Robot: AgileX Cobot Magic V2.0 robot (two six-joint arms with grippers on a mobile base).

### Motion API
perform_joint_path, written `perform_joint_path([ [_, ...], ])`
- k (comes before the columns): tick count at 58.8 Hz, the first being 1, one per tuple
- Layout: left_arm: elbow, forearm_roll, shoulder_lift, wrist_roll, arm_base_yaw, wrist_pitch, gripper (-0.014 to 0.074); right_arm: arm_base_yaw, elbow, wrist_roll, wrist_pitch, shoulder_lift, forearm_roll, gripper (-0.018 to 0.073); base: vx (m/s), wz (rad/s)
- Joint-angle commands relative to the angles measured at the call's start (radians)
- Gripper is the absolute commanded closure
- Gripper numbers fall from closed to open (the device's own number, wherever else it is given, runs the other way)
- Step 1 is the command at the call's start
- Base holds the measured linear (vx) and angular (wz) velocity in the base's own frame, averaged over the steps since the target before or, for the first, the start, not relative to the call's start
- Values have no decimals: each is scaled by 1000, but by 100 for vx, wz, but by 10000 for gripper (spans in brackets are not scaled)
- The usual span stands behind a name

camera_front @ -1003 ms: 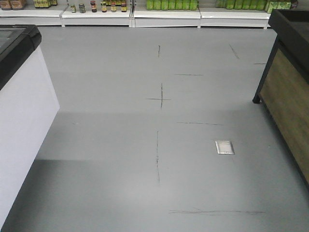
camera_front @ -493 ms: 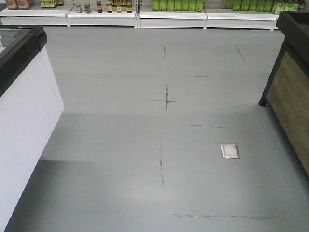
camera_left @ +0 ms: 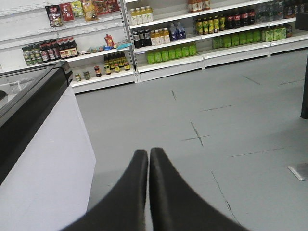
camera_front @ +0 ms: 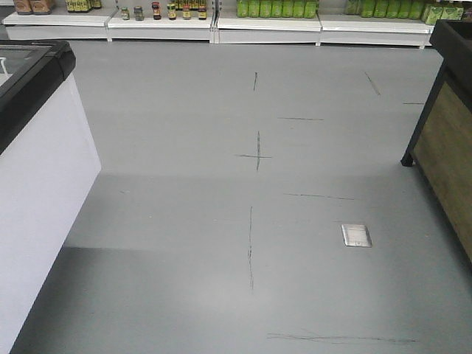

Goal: Pick three apples into basket with both arms
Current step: 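Drive the base forward along the aisle toward the produce tables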

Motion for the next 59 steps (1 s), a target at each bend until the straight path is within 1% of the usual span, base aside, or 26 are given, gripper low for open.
perform_joint_path([
  [1,-26,-13,-14,-5,-8,-64,594,-3,9,0,-73,-2,-17,564,6,1],
  [27,-26,-13,-14,-5,-8,-64,594,-3,9,0,-73,-2,-17,564,9,-2],
  [59,-26,-13,-14,-5,-8,-64,594,-3,9,0,-73,-2,-17,564,17,-5],
])
